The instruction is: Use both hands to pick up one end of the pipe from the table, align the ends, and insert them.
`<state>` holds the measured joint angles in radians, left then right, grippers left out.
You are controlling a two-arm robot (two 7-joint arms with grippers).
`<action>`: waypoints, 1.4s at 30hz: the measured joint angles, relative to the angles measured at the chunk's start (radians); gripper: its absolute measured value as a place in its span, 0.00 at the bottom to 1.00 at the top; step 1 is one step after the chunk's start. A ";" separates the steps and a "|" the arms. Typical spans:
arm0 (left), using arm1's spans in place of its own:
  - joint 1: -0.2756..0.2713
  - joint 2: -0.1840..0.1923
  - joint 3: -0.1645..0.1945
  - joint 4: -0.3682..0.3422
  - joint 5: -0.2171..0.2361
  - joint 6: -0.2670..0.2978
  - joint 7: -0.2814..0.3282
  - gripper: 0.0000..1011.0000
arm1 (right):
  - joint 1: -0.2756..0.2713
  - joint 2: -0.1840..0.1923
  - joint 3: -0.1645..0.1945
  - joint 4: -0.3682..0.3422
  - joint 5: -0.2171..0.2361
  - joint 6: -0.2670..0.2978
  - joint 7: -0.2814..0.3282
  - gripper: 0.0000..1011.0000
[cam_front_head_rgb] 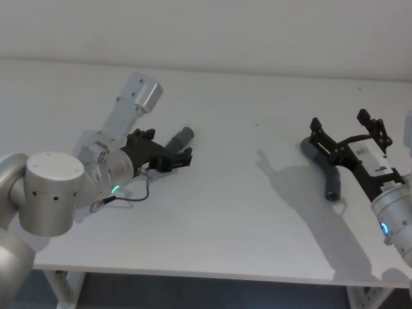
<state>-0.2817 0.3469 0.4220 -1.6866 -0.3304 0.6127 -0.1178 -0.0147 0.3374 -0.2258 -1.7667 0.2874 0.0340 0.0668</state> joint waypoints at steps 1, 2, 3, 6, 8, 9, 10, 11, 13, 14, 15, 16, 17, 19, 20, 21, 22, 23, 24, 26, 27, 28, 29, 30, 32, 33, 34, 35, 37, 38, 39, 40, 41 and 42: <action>-0.001 0.001 0.001 0.003 0.001 0.000 -0.002 0.99 | 0.000 0.000 0.000 0.000 0.000 0.000 0.000 0.99; -0.002 0.001 0.002 0.005 0.002 0.000 -0.004 0.99 | 0.000 0.000 0.000 0.000 0.000 0.000 0.000 0.99; -0.005 0.002 0.003 0.008 0.004 0.000 -0.008 0.99 | 0.000 0.000 0.000 0.000 0.000 0.000 0.000 0.99; -0.009 0.002 0.006 0.015 0.008 0.000 -0.013 0.99 | 0.000 0.000 0.000 0.000 0.000 0.000 0.000 0.99; -0.014 0.002 0.008 0.023 0.010 0.000 -0.018 0.99 | 0.000 0.000 0.000 0.000 0.000 0.000 0.000 0.99; -0.015 0.002 0.009 0.024 0.011 0.000 -0.019 0.99 | 0.000 0.000 0.000 0.000 0.000 0.000 0.000 0.99; -0.018 0.001 0.010 0.030 0.013 0.000 -0.023 0.99 | 0.000 0.000 0.000 0.000 0.000 0.000 0.000 0.99; -0.020 0.001 0.011 0.032 0.014 0.000 -0.024 0.99 | 0.000 0.000 0.000 0.000 0.000 0.000 0.000 0.99; -0.023 -0.001 0.012 0.038 0.015 0.000 -0.028 0.99 | 0.000 0.000 0.000 0.000 0.000 0.000 0.000 0.99; -0.026 -0.002 0.013 0.042 0.016 -0.001 -0.031 0.99 | 0.000 0.000 0.000 0.000 0.000 0.000 0.000 0.99; -0.028 -0.003 0.014 0.045 0.016 -0.001 -0.033 0.99 | 0.000 0.000 0.000 0.000 0.000 0.000 0.000 0.99; -0.031 -0.005 0.015 0.050 0.017 -0.001 -0.036 0.99 | 0.000 0.000 0.000 0.000 0.000 0.000 0.000 0.99; -0.032 -0.005 0.016 0.052 0.017 -0.001 -0.038 0.99 | 0.000 0.000 0.000 0.000 0.000 0.000 0.000 0.99; -0.036 -0.008 0.017 0.059 0.018 0.000 -0.042 0.99 | 0.000 0.000 0.000 0.000 0.000 0.000 0.000 0.99; -0.037 -0.009 0.017 0.061 0.018 0.000 -0.043 0.99 | 0.000 0.000 0.000 0.000 0.000 0.000 0.000 0.99; -0.039 -0.012 0.017 0.065 0.019 0.001 -0.044 0.99 | 0.000 0.000 0.000 0.000 0.000 0.000 0.000 0.99; -0.039 -0.012 0.017 0.065 0.019 0.001 -0.044 0.99 | 0.000 0.000 0.000 0.000 0.000 0.000 0.000 0.99; -0.040 -0.013 0.017 0.067 0.019 0.002 -0.045 0.99 | 0.000 0.000 0.000 0.000 0.000 0.000 0.000 0.99; -0.041 -0.015 0.017 0.070 0.019 0.004 -0.047 0.99 | 0.000 0.000 0.000 0.000 0.000 0.000 0.000 0.99; -0.043 -0.019 0.016 0.074 0.019 0.009 -0.049 0.99 | 0.000 0.000 0.000 0.000 0.000 0.000 0.000 0.99; -0.044 -0.020 0.015 0.075 0.018 0.010 -0.049 0.99 | 0.000 0.000 0.000 0.000 0.000 0.000 0.000 0.99; -0.044 -0.020 0.015 0.075 0.018 0.010 -0.049 0.99 | 0.000 0.000 0.000 0.000 0.000 0.000 0.000 0.99; -0.045 -0.025 0.014 0.079 0.018 0.015 -0.050 0.99 | 0.000 0.000 0.000 0.000 0.000 0.000 0.000 0.99; -0.045 -0.025 0.014 0.079 0.018 0.015 -0.050 0.99 | 0.000 0.000 0.000 0.000 0.000 0.000 0.000 0.99; -0.047 -0.028 0.012 0.083 0.018 0.020 -0.051 0.99 | 0.000 0.000 0.000 0.000 0.000 0.000 0.000 0.99; -0.048 -0.031 0.011 0.086 0.018 0.023 -0.051 0.99 | 0.000 0.000 0.000 0.000 0.000 0.000 0.000 0.99; -0.048 -0.033 0.010 0.087 0.017 0.024 -0.051 0.99 | 0.000 0.000 0.000 0.000 0.000 0.000 0.000 0.99; -0.049 -0.034 0.010 0.088 0.017 0.025 -0.052 0.99 | 0.000 0.000 0.000 0.000 0.000 0.000 0.000 0.99; -0.050 -0.037 0.008 0.092 0.017 0.029 -0.053 0.99 | 0.000 0.000 0.000 0.000 0.000 0.000 0.000 0.99; -0.051 -0.039 0.008 0.094 0.017 0.031 -0.054 0.99 | 0.000 0.000 0.000 0.000 0.000 0.000 0.000 0.99; -0.051 -0.040 0.008 0.095 0.017 0.032 -0.055 0.99 | 0.000 0.000 0.000 0.000 0.000 0.000 0.000 0.99; -0.052 -0.042 0.007 0.097 0.017 0.033 -0.055 0.99 | 0.000 0.000 0.000 0.000 0.000 0.000 0.000 0.99; -0.053 -0.044 0.007 0.099 0.017 0.034 -0.057 0.99 | 0.000 0.000 0.000 0.000 0.000 0.000 0.000 0.99; -0.053 -0.045 0.007 0.100 0.017 0.035 -0.058 0.99 | 0.000 0.000 0.000 0.000 0.000 0.000 0.000 0.99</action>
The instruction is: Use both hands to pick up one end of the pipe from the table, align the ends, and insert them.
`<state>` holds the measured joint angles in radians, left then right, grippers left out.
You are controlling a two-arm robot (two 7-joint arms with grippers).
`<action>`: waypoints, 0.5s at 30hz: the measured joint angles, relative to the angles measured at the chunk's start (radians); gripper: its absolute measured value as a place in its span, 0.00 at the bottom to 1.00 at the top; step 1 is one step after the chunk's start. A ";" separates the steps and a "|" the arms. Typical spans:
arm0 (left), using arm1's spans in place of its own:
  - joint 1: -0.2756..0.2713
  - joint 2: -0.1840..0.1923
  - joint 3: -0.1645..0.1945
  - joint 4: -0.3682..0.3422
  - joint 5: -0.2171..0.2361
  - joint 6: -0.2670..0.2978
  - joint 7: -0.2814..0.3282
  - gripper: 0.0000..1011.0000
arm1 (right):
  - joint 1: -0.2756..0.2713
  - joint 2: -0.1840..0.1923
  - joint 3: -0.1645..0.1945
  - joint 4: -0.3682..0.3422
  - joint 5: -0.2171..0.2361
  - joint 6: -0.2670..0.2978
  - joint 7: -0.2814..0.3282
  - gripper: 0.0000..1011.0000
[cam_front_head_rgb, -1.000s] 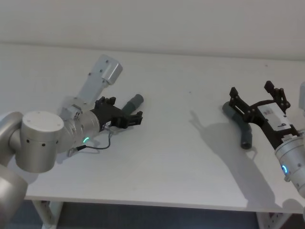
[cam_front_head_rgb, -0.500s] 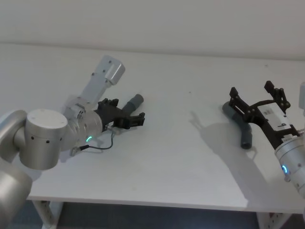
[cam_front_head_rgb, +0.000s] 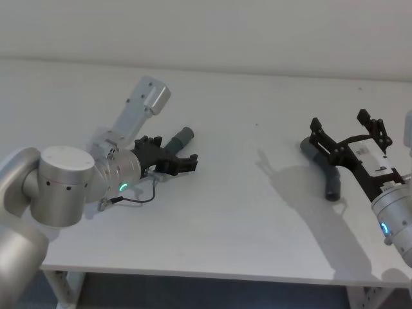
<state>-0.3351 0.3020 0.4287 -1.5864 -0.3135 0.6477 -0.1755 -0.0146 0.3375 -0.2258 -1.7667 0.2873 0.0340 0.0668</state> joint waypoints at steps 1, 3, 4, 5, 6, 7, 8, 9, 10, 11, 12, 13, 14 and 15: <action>0.000 -0.001 0.000 0.001 0.000 0.001 -0.001 0.99 | 0.000 0.000 0.000 0.000 0.000 0.000 0.000 0.99; -0.001 -0.002 -0.001 0.003 0.000 0.002 -0.001 0.99 | 0.000 0.000 0.000 0.000 0.000 0.000 0.000 0.99; -0.002 -0.004 -0.001 0.004 0.000 0.003 -0.002 0.99 | 0.000 0.000 0.000 0.000 0.000 0.000 0.000 0.99; -0.002 -0.005 -0.001 0.005 0.000 0.004 -0.003 0.99 | 0.000 0.000 0.000 0.000 0.000 0.000 0.000 0.99; -0.002 -0.005 -0.001 0.005 0.000 0.004 -0.003 0.99 | 0.000 0.000 0.000 0.000 0.000 0.000 0.000 0.99; -0.003 -0.005 -0.001 0.006 0.000 0.004 -0.003 0.96 | 0.000 0.000 0.000 0.000 0.000 0.000 0.000 0.99; -0.003 -0.006 -0.001 0.006 0.000 0.004 -0.004 0.96 | 0.000 0.000 0.000 0.000 0.000 0.000 0.000 0.99; -0.003 -0.006 -0.001 0.007 0.000 0.005 -0.004 0.94 | 0.000 0.000 0.000 0.000 0.000 0.000 0.000 0.99; -0.004 -0.008 -0.002 0.008 0.000 0.006 -0.005 0.90 | 0.000 0.000 0.000 0.000 0.000 0.000 0.000 0.99; -0.004 -0.008 -0.002 0.008 0.000 0.006 -0.005 0.88 | 0.000 0.000 0.000 0.000 0.000 0.000 0.000 0.99; -0.004 -0.008 -0.002 0.009 0.000 0.006 -0.006 0.87 | 0.000 0.000 0.000 0.000 0.000 0.000 0.000 0.99; -0.004 -0.009 -0.002 0.010 0.000 0.007 -0.006 0.86 | 0.000 0.000 0.000 0.000 0.000 0.000 0.000 0.99; -0.005 -0.009 -0.002 0.010 0.000 0.007 -0.007 0.81 | 0.000 0.000 0.000 0.000 0.000 0.000 0.000 0.99; -0.005 -0.009 -0.002 0.010 0.000 0.007 -0.007 0.79 | 0.000 0.000 0.000 0.000 0.000 0.000 0.000 0.99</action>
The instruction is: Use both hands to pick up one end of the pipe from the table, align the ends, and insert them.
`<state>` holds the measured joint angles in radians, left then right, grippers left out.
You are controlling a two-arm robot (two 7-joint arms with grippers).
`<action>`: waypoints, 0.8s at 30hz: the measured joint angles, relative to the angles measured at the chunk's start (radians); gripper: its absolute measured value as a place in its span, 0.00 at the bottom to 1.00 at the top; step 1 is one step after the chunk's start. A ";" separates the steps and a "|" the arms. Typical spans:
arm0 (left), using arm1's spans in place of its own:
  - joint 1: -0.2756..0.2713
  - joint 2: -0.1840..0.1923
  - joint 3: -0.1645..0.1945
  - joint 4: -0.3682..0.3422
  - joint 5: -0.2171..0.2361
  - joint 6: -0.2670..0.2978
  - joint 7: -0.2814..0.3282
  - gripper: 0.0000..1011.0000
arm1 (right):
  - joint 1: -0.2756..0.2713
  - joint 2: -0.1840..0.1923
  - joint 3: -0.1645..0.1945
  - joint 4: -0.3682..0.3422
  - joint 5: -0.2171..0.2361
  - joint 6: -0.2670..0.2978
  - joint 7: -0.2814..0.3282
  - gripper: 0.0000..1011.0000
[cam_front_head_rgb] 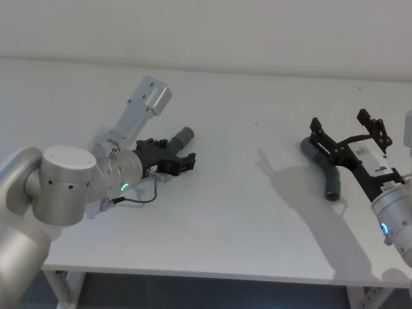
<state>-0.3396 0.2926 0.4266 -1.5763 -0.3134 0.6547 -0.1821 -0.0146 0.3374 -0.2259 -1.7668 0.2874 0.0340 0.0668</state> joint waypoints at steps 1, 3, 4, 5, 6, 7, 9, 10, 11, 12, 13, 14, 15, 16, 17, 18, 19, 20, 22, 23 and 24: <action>0.000 0.000 0.000 0.000 0.000 0.000 0.000 0.75 | 0.000 0.000 0.000 0.000 0.000 0.000 0.000 0.99; 0.000 -0.001 0.000 0.001 0.000 0.001 -0.001 0.72 | 0.000 0.000 0.000 0.000 0.000 0.000 0.000 0.99; 0.000 -0.001 0.000 0.001 0.000 0.001 -0.001 0.66 | 0.000 0.000 0.000 0.000 0.000 0.000 0.000 0.99; -0.001 -0.002 -0.001 0.002 0.000 0.001 -0.001 0.64 | 0.000 0.000 0.000 0.000 0.000 0.000 0.000 0.99; -0.001 -0.002 -0.001 0.002 0.000 0.001 -0.001 0.60 | 0.000 0.000 0.000 0.000 0.000 0.000 0.000 0.99; -0.001 -0.002 -0.001 0.002 0.001 0.001 -0.001 0.58 | 0.000 0.000 0.000 0.000 0.000 0.000 0.000 0.99; -0.001 -0.002 -0.001 0.003 0.001 0.001 -0.001 0.50 | 0.000 0.000 0.000 0.000 0.000 0.000 0.000 0.99; -0.001 -0.002 -0.001 0.003 0.001 0.001 -0.002 0.46 | 0.000 0.000 0.000 0.000 0.000 0.000 0.000 0.99; -0.001 -0.002 -0.001 0.003 0.001 0.002 -0.002 0.44 | 0.000 0.000 0.000 0.000 0.000 0.000 0.000 0.99; -0.001 -0.002 -0.001 0.003 0.001 0.002 -0.002 0.43 | 0.000 0.000 0.000 0.000 0.000 0.000 0.000 0.99; -0.001 -0.002 -0.001 0.003 0.001 0.002 -0.002 0.41 | 0.000 0.000 0.000 0.000 0.000 0.000 0.000 0.99; -0.001 -0.003 -0.001 0.003 0.001 0.002 -0.002 0.35 | 0.000 0.000 0.000 0.000 0.000 0.000 0.000 0.99; -0.001 -0.003 -0.001 0.003 0.001 0.002 -0.002 0.33 | 0.000 0.000 0.000 0.000 0.000 0.000 0.000 0.99; -0.001 -0.003 -0.001 0.003 0.001 0.002 -0.002 0.32 | 0.000 0.000 0.000 0.000 0.000 0.000 0.000 0.99; -0.002 -0.003 -0.001 0.004 0.001 0.002 -0.002 0.31 | 0.000 0.000 0.000 0.000 0.000 0.000 0.000 0.99; -0.002 -0.003 -0.001 0.004 0.001 0.002 -0.002 0.31 | 0.000 0.000 0.000 0.000 0.000 0.000 0.000 0.99; -0.002 -0.003 -0.001 0.004 0.001 0.002 -0.003 0.31 | 0.000 0.000 0.000 0.000 0.000 0.000 0.000 0.99; -0.002 -0.003 -0.001 0.004 0.001 0.003 -0.003 0.31 | 0.000 0.000 0.000 0.000 0.000 0.000 0.000 0.99; -0.002 -0.003 -0.001 0.004 0.001 0.003 -0.003 0.31 | 0.000 0.000 0.000 0.000 0.000 0.000 0.000 0.99; -0.002 -0.003 -0.001 0.004 0.001 0.003 -0.003 0.31 | 0.000 0.000 0.000 0.000 0.000 0.000 0.000 0.99; -0.002 -0.003 -0.001 0.004 0.001 0.003 -0.003 0.31 | 0.000 0.000 0.000 0.000 0.000 0.000 0.000 0.99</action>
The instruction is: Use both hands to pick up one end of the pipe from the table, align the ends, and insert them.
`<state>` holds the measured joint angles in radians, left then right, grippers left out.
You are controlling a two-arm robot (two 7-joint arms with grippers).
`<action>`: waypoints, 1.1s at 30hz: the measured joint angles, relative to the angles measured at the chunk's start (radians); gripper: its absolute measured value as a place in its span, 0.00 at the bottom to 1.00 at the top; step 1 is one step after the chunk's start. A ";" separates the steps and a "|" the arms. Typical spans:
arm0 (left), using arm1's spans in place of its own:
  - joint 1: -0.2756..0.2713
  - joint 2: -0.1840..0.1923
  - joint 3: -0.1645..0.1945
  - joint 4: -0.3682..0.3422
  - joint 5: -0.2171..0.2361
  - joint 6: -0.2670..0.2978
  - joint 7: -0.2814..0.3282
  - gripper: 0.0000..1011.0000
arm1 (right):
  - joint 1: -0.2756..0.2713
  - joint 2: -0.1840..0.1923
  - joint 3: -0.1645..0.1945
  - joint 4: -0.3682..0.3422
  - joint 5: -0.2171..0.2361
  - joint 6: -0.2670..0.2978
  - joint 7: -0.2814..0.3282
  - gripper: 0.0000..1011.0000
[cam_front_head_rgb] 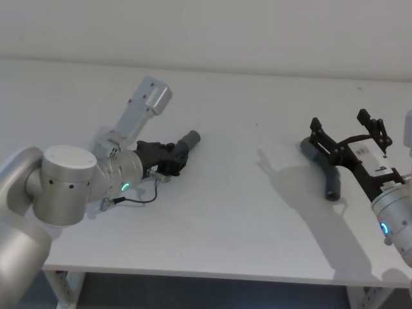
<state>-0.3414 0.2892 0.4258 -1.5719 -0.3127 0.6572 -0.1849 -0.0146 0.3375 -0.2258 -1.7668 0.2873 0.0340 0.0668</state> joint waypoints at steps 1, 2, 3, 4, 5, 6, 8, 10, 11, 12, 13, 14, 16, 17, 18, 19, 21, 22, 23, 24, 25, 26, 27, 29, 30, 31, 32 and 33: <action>0.000 0.000 0.000 0.000 0.000 0.000 0.000 0.31 | 0.000 0.000 0.000 0.000 0.000 0.000 0.000 0.99; 0.000 0.000 0.000 0.000 0.000 0.000 0.000 0.31 | 0.000 0.000 0.000 0.000 0.000 0.000 0.000 0.99; 0.000 0.000 0.000 0.000 0.000 0.000 0.000 0.31 | 0.000 0.000 0.000 0.000 0.000 0.000 0.000 0.99; 0.000 0.000 0.000 0.000 0.000 0.000 0.000 0.31 | 0.000 0.000 0.000 0.000 0.000 0.000 0.000 0.99; 0.000 0.000 0.000 0.000 0.000 0.000 0.000 0.31 | 0.000 0.000 0.000 0.000 0.000 0.000 0.000 0.99; 0.000 0.000 0.000 0.000 0.000 0.000 0.000 0.31 | 0.001 0.001 0.000 0.000 0.000 0.000 0.001 0.99; 0.000 -0.001 0.000 0.000 0.000 0.000 0.000 0.31 | 0.002 0.004 0.001 0.001 -0.001 0.001 0.005 0.99; 0.000 -0.001 0.000 0.000 0.000 0.000 0.000 0.31 | 0.004 0.008 0.002 0.002 -0.001 0.004 0.010 0.99; 0.000 -0.001 0.000 0.000 0.000 0.000 0.000 0.31 | 0.005 0.014 0.003 0.002 -0.002 0.007 0.015 0.99; 0.000 -0.001 0.000 0.000 0.000 0.000 0.000 0.31 | 0.006 0.017 0.004 0.002 -0.002 0.010 0.019 0.99; 0.000 -0.001 0.000 0.000 0.000 0.000 0.000 0.31 | 0.007 0.020 0.004 0.002 -0.003 0.014 0.022 0.99; 0.000 -0.001 0.000 0.000 0.000 0.000 0.000 0.31 | 0.008 0.029 0.005 0.002 -0.004 0.025 0.031 0.99; 0.000 0.000 0.000 0.000 0.000 0.000 0.000 0.31 | 0.010 0.037 0.006 0.002 -0.004 0.035 0.038 0.99; 0.000 -0.001 0.000 0.000 0.000 0.000 0.000 0.31 | 0.011 0.046 0.008 0.000 -0.004 0.051 0.047 0.99; 0.000 0.000 0.000 0.000 0.000 0.000 0.000 0.31 | 0.012 0.050 0.009 -0.001 -0.004 0.059 0.050 0.99; 0.000 -0.001 0.000 0.000 0.000 0.000 0.000 0.31 | 0.013 0.054 0.010 -0.002 -0.004 0.063 0.054 0.99; 0.000 -0.001 0.000 0.000 0.000 0.000 0.000 0.31 | 0.015 0.067 0.012 -0.005 -0.003 0.090 0.067 0.99; 0.000 0.000 0.000 0.000 0.000 0.000 0.000 0.31 | 0.016 0.072 0.013 -0.007 -0.002 0.100 0.071 0.99; 0.000 0.000 0.000 0.000 0.000 0.000 0.000 0.31 | 0.017 0.076 0.014 -0.008 -0.001 0.112 0.077 0.99; 0.000 0.000 0.000 0.000 0.000 0.000 0.000 0.31 | 0.019 0.085 0.015 -0.010 0.000 0.130 0.085 0.99; 0.000 0.000 0.000 0.000 0.000 0.000 0.000 0.31 | 0.020 0.087 0.015 -0.011 0.001 0.139 0.089 0.99; 0.000 -0.001 0.000 0.000 0.000 0.000 0.000 0.31 | 0.023 0.095 0.016 -0.012 0.004 0.156 0.097 0.99; 0.000 -0.001 0.000 0.000 0.000 0.000 0.000 0.31 | 0.023 0.095 0.016 -0.012 0.004 0.156 0.097 0.99; 0.000 0.000 0.000 0.000 0.000 0.000 0.000 0.31 | 0.028 0.108 0.016 -0.013 0.007 0.191 0.113 0.99; 0.000 0.000 0.000 0.000 0.000 0.000 0.000 0.31 | 0.030 0.110 0.016 -0.013 0.008 0.198 0.117 0.99; 0.000 -0.001 0.000 0.000 0.000 0.000 0.000 0.31 | 0.031 0.112 0.015 -0.013 0.009 0.207 0.122 0.99; 0.000 -0.001 0.000 0.000 0.000 0.000 0.000 0.31 | 0.034 0.115 0.014 -0.013 0.010 0.220 0.128 0.99; 0.000 -0.001 0.000 0.000 0.000 0.000 0.000 0.31 | 0.037 0.117 0.013 -0.013 0.011 0.226 0.131 0.99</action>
<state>-0.3413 0.2887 0.4258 -1.5716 -0.3126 0.6571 -0.1848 0.0220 0.4542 -0.2130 -1.7794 0.2981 0.2599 0.1974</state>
